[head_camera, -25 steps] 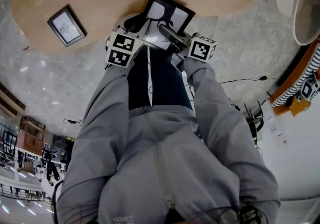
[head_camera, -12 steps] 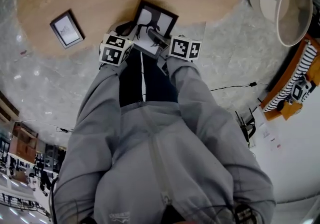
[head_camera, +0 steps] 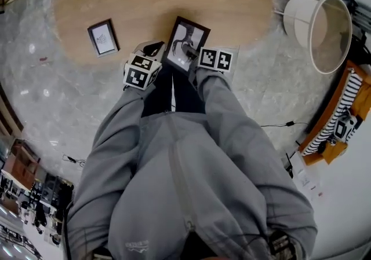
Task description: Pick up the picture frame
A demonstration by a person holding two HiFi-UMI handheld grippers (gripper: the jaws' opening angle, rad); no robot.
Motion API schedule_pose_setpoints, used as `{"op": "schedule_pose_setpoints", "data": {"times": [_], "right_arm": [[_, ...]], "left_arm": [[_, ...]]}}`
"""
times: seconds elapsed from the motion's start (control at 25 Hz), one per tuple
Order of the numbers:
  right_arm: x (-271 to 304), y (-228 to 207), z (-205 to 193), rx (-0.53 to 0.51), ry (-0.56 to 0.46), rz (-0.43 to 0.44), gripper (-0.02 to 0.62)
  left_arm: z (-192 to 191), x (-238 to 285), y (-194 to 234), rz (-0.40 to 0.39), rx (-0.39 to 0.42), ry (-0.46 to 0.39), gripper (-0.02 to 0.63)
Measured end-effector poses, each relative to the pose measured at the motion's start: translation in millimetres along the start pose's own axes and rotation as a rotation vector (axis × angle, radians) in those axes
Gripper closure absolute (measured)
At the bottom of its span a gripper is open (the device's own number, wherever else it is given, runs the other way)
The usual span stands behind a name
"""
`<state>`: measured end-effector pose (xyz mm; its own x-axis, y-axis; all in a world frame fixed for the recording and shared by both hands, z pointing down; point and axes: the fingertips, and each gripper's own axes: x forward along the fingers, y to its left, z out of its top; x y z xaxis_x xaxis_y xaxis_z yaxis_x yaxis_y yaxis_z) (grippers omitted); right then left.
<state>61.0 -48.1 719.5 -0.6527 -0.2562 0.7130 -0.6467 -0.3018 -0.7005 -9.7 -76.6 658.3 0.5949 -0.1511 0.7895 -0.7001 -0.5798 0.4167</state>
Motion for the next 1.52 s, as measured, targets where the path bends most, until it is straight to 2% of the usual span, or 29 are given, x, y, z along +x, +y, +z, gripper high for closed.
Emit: {"op": "schedule_pose_setpoints", "data": {"times": [0.2,0.48,0.64,0.8,0.92,1.04,1.24,1.52], "right_arm": [[-41.3,30.1,11.7,-0.033,-0.021,-0.054,0.558],[-105.3,73.3,22.7,-0.092,-0.081,-0.084,0.558],[-142.7,94.2,31.1,-0.190,-0.125,-0.134,0.558],[-177.6,106.0,40.8,-0.305,-0.167,-0.206,0.558],[-199.9,133.3,46.9,-0.428,-0.209,-0.225,0.558],[-219.3,168.8,54.2,-0.520,-0.264,-0.206,0.558],[-254.6,233.8,78.1,-0.616,-0.426,-0.176,0.558],[-320.0,330.7,98.0,-0.753,-0.646,-0.097,0.558]], "left_arm": [[31.0,-49.3,-32.5,-0.028,0.056,-0.037,0.588],[69.9,-113.4,-69.2,-0.030,0.103,-0.099,0.589],[90.7,-151.5,-77.2,-0.004,0.066,-0.155,0.589],[112.1,-178.0,-83.9,0.014,0.083,-0.204,0.589],[126.8,-197.7,-89.2,0.018,0.091,-0.250,0.589],[145.2,-218.1,-95.3,0.035,0.109,-0.313,0.589],[176.9,-261.1,-96.8,0.101,0.148,-0.428,0.589],[219.7,-332.1,-103.8,0.198,0.122,-0.584,0.589]]}}
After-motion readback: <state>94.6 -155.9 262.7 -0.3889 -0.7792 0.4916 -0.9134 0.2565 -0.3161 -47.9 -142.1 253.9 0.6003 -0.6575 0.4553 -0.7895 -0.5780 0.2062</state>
